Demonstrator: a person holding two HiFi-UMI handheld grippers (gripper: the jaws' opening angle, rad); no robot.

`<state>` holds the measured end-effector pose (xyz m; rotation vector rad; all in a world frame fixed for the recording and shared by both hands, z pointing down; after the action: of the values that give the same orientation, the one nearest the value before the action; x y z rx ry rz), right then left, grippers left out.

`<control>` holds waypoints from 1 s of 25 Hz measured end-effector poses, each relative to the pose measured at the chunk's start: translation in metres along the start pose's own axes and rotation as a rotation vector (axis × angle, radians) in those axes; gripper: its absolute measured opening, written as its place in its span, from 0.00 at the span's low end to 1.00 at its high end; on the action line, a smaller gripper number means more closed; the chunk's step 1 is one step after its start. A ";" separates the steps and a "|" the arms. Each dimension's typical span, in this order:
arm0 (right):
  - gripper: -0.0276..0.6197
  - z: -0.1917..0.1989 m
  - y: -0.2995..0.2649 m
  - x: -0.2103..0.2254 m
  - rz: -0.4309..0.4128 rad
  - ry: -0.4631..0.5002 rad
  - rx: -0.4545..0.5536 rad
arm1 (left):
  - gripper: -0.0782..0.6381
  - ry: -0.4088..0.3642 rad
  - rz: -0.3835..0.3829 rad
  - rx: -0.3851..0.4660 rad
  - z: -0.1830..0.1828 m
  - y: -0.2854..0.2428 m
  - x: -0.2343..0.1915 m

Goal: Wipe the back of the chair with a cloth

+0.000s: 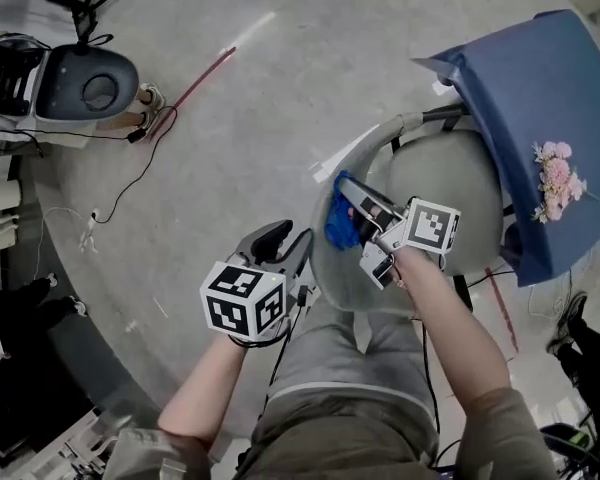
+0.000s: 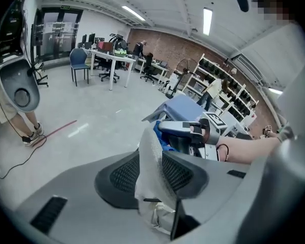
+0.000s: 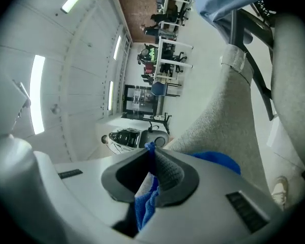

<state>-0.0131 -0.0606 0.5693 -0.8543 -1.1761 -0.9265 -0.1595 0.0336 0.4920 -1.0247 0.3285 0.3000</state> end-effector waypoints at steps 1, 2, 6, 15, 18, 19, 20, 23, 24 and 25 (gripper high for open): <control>0.12 0.009 0.003 0.000 0.009 0.007 -0.018 | 0.33 0.003 0.004 -0.003 0.002 0.000 0.000; 0.12 0.021 0.007 0.002 0.030 0.016 -0.044 | 0.32 0.006 0.006 -0.003 0.004 0.000 0.001; 0.12 0.074 0.035 0.016 0.124 0.047 -0.162 | 0.30 0.020 0.008 0.008 0.011 0.001 0.004; 0.12 0.137 0.099 0.011 0.183 0.119 -0.406 | 0.29 0.019 0.019 -0.025 0.030 0.015 0.006; 0.12 0.143 0.104 0.008 0.213 0.199 -0.442 | 0.28 0.028 0.022 -0.034 0.037 0.017 0.007; 0.12 0.144 0.104 0.007 0.219 0.220 -0.448 | 0.28 0.031 0.022 -0.034 0.038 0.017 0.007; 0.12 0.144 0.103 0.006 0.222 0.234 -0.453 | 0.28 0.032 0.023 -0.034 0.039 0.018 0.007; 0.12 0.144 0.101 0.005 0.221 0.243 -0.467 | 0.28 0.026 0.022 -0.036 0.039 0.017 0.009; 0.12 0.144 0.101 0.006 0.222 0.245 -0.471 | 0.28 0.023 0.021 -0.037 0.039 0.017 0.009; 0.12 0.144 0.101 0.007 0.223 0.246 -0.473 | 0.28 0.020 0.020 -0.038 0.039 0.017 0.009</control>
<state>0.0283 0.1082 0.5956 -1.1843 -0.6401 -1.1060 -0.1528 0.0763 0.4938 -1.0632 0.3524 0.3155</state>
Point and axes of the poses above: the fingertips, and each gripper's own axes: y backward along the fingers, x to its right, z out of its underside, the point moved 7 cm from there along y, backward along the fingers, and after that the axes turned 7 degrees about y, right-handed, at the moved point
